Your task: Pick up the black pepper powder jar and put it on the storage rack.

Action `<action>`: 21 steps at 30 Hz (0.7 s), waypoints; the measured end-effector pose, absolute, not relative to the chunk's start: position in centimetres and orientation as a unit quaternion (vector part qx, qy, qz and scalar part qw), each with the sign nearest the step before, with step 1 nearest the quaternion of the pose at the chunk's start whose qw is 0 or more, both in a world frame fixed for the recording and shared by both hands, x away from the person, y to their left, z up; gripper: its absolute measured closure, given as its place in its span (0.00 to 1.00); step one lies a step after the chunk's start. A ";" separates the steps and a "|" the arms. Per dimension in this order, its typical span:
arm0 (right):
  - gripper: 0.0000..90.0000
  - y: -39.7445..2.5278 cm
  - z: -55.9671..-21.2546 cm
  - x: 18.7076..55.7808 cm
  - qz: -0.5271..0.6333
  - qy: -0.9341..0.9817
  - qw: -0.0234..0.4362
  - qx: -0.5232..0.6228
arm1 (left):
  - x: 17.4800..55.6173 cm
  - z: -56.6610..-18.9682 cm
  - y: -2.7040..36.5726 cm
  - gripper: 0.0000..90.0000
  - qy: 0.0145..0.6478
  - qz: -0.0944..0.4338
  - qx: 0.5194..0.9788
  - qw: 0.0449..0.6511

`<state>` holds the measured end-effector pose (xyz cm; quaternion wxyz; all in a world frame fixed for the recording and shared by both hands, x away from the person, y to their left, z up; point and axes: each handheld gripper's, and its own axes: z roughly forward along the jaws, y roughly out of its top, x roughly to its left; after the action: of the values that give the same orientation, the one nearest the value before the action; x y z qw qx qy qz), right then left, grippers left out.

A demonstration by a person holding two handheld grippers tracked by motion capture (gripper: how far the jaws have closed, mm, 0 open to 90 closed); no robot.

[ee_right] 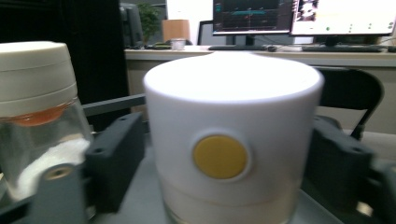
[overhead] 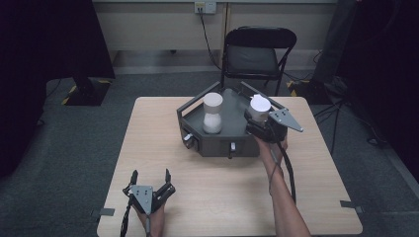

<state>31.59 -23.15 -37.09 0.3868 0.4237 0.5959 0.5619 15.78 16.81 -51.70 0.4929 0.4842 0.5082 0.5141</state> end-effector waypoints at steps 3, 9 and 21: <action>0.00 -22.5 -37.4 31.5 0.557 0.585 0.403 0.430 | 15.8 -51.7 16.8 0.00 0.508 0.514 0.484 0.493; 0.00 -22.6 -37.7 31.4 0.566 0.570 0.407 0.435 | 15.8 -51.7 16.8 0.00 0.508 0.514 0.484 0.493; 0.00 -23.0 -37.4 30.8 0.569 0.572 0.399 0.436 | 15.8 -51.7 16.8 0.00 0.508 0.514 0.484 0.493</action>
<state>30.85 -23.00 -37.38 0.3988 0.4356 0.5721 0.5691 15.78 16.80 -51.70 0.4928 0.4843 0.5082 0.5141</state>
